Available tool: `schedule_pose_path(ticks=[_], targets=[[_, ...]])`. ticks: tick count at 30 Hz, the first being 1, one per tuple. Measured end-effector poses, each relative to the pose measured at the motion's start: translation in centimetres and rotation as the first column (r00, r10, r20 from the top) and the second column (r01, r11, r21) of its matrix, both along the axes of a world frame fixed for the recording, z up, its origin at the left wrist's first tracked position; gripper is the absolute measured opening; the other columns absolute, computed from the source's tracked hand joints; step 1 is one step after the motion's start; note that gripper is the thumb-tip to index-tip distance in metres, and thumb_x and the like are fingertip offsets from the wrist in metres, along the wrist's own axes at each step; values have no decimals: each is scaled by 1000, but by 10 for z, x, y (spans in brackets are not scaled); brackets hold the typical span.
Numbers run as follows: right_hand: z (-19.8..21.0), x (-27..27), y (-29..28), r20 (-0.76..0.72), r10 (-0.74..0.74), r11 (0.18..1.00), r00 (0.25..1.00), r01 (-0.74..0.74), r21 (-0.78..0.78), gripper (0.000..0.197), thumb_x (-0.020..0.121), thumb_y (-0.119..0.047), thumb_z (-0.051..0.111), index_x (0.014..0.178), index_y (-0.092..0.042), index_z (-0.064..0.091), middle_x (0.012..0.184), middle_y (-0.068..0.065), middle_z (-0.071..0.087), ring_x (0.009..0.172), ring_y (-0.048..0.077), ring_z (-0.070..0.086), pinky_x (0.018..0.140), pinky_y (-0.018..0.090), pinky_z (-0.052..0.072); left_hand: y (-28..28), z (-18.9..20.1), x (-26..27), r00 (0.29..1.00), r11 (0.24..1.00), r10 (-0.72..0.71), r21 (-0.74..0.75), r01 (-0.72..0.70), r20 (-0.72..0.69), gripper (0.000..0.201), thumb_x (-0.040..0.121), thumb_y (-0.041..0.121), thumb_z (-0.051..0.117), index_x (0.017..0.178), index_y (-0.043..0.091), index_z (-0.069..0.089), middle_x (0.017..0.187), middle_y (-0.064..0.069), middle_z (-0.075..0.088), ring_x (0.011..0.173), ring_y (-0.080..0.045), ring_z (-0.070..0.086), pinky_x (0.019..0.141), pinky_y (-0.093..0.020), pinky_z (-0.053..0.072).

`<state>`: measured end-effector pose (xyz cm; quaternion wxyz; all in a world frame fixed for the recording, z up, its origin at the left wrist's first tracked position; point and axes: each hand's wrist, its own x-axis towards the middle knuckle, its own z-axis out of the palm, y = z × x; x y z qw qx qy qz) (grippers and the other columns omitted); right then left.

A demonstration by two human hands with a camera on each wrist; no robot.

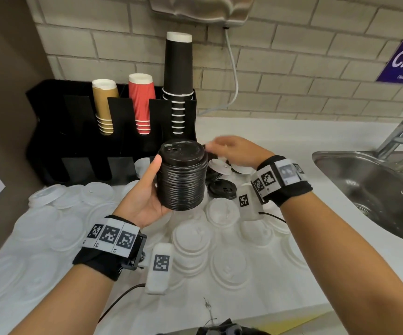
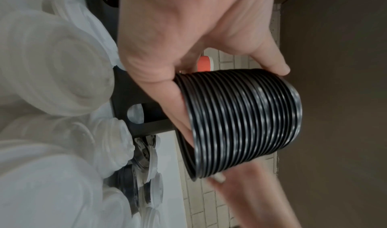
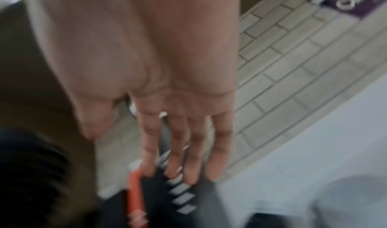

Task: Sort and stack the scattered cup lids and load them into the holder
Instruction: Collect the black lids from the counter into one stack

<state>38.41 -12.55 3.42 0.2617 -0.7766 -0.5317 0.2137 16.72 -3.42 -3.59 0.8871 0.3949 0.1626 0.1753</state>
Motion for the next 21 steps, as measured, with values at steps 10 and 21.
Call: schedule_pose_path(ticks=[10,21], targets=[[-108,44,34,411,-20,837,911,240,-492,94,66,-68,69,135,-10,44,127,7,60,104,25,59,82,31,42,5,-1,-9,998,998,51,45,-50,-25,69,81,58,54,137,16,52,133,-12,61,121,-29,60,88,-44,56],[-9,22,2,-41,-124,918,991,99,-384,45,92,-51,42,126,-22,48,124,10,57,112,30,56,88,40,45,6,1,-6,999,1000,21,10,-21,-26,70,78,58,55,136,19,53,133,-11,61,119,-30,61,88,-46,56]])
